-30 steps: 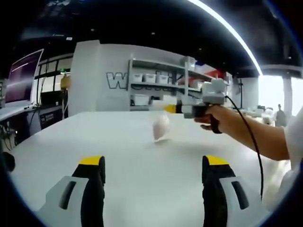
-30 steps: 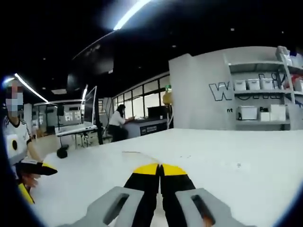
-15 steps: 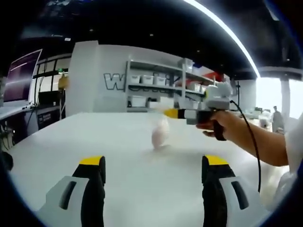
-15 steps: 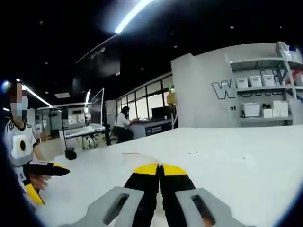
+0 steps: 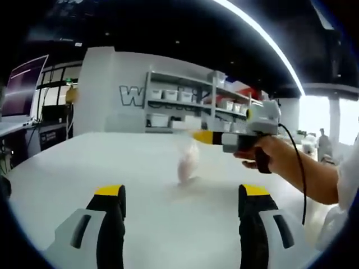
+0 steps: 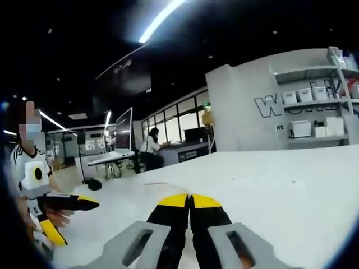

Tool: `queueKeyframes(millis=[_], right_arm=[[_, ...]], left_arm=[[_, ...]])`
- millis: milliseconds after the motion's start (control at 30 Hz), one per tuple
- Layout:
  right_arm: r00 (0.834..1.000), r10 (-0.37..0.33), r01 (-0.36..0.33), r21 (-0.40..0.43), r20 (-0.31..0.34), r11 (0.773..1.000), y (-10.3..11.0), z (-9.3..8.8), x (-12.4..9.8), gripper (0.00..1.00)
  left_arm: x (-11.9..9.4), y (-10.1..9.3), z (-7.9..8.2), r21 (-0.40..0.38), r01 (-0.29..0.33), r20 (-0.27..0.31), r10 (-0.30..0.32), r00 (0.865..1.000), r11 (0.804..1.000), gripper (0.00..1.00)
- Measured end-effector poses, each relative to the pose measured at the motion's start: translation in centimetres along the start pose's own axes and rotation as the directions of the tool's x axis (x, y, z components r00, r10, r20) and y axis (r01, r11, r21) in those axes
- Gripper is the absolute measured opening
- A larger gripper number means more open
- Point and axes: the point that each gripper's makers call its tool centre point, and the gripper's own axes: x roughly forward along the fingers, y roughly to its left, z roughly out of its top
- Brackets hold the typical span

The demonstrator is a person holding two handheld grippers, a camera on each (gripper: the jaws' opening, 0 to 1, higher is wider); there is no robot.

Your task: Open the resealable bag by pulling the two sides of the seal apart until the entire bag opening is separated and visibly accessible.

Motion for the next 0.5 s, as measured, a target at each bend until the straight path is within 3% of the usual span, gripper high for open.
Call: queueKeyframes(millis=[500], right_arm=[[0.998, 0.057, -0.057, 0.031, 0.022, 0.998, 3.4, -0.2, -1.1, 0.00]], left_arm=[[-0.5, -0.6, -0.1, -0.011, 0.019, 0.000, -0.019, 1.000, 1.000, 0.81]])
